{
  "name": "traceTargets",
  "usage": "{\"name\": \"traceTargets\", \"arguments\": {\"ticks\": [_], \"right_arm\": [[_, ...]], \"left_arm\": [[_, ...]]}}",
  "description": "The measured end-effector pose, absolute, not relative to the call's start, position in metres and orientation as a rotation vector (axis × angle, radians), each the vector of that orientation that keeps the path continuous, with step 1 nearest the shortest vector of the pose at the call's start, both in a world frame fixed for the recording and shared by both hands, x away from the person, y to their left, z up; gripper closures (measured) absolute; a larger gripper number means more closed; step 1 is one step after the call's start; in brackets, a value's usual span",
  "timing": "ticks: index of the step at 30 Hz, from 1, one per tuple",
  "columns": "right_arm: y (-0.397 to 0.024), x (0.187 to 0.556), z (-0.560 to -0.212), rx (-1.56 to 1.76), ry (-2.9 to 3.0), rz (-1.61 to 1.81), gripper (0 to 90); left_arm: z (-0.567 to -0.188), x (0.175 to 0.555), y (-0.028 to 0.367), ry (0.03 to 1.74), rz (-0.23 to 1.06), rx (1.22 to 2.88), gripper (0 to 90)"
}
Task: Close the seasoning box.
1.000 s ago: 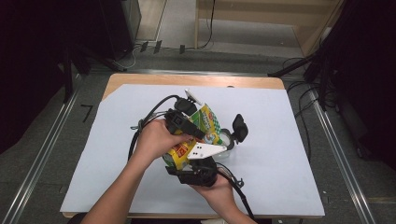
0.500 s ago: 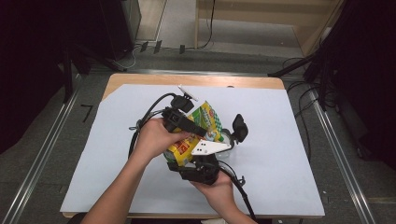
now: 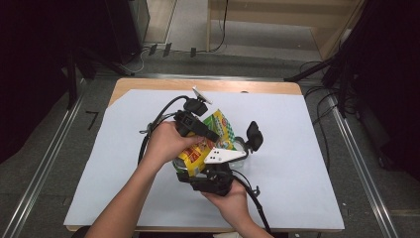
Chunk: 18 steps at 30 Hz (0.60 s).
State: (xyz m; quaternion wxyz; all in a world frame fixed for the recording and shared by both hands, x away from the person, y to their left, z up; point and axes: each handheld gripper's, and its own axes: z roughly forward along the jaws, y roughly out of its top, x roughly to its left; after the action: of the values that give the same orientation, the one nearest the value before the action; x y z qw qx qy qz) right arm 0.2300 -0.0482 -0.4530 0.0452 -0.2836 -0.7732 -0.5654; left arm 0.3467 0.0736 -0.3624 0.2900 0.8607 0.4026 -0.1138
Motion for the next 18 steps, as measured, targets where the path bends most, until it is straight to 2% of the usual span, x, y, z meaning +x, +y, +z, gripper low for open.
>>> {"name": "traceTargets", "arguments": {"ticks": [8, 16, 18], "right_arm": [[-0.0465, 0.228, -0.4523, -0.862, -2.366, -1.738, 64.5], [-0.0486, 0.2305, -0.4539, -0.885, -2.328, -1.754, 64.6], [-0.0519, 0.2333, -0.4539, -0.9, -2.291, -1.773, 64.6]], "left_arm": [[-0.3613, 0.3457, 0.0768, 1.076, -0.328, 2.265, 73.8], [-0.3594, 0.3437, 0.0789, 1.067, -0.336, 2.231, 63.8], [-0.3586, 0.3428, 0.0799, 1.063, -0.327, 2.229, 64.0]]}}
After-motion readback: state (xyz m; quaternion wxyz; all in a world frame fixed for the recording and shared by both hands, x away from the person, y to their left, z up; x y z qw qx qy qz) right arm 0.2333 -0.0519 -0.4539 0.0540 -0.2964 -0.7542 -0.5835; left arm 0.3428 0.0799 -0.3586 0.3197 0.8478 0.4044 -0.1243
